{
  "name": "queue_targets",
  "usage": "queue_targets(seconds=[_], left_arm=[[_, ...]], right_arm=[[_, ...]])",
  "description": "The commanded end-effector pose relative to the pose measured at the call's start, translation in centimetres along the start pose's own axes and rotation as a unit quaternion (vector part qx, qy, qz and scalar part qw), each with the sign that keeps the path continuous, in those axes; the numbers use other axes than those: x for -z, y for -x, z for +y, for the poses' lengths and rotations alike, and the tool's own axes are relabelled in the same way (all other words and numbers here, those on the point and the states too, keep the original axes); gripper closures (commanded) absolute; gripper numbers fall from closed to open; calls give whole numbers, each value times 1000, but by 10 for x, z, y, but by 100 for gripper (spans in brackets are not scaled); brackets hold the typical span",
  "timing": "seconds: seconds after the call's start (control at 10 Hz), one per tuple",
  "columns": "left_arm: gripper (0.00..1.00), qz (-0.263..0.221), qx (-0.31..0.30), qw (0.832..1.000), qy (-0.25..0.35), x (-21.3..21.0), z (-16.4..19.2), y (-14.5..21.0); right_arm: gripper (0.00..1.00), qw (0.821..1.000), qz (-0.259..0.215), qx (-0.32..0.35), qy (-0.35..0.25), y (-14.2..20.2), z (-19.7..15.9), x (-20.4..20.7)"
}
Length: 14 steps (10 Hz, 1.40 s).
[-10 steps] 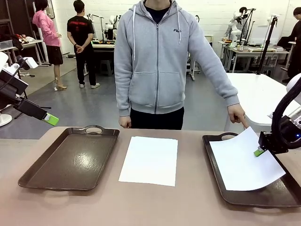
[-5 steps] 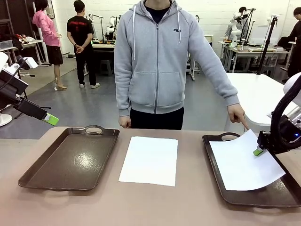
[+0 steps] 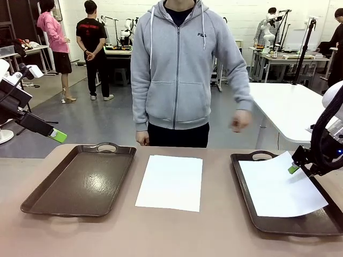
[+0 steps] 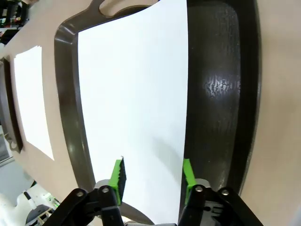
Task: Sort the A4 documents.
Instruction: Place the A4 Paper in the designated Handle tray.
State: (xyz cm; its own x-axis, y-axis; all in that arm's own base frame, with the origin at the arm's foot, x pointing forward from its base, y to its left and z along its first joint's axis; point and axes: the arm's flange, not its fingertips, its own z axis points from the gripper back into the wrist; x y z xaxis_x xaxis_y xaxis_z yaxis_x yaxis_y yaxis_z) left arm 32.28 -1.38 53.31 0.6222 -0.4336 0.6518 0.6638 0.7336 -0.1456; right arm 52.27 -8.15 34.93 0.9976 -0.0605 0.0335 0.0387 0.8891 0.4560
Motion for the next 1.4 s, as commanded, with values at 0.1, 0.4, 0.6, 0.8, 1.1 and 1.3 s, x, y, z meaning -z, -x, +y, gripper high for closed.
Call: queue_targets(seconds=[0.1,0.4,0.6,0.8,1.1,1.3], left_arm=[[0,-1,-1,1000,3,0,0,0],[0,-1,-1,1000,3,0,0,0],[0,-1,-1,1000,3,0,0,0],[0,-1,-1,1000,3,0,0,0],[0,-1,-1,1000,3,0,0,0],[0,-1,-1,1000,3,0,0,0]], right_arm=[[20,999,-14,11,45,8,4,-4],[0,998,-25,10,58,10,7,-11],[0,998,-31,11,60,10,11,-12],[0,999,-24,0,39,3,2,-16],[0,999,-24,0,39,3,2,-16],[0,999,-24,0,39,3,2,-16]])
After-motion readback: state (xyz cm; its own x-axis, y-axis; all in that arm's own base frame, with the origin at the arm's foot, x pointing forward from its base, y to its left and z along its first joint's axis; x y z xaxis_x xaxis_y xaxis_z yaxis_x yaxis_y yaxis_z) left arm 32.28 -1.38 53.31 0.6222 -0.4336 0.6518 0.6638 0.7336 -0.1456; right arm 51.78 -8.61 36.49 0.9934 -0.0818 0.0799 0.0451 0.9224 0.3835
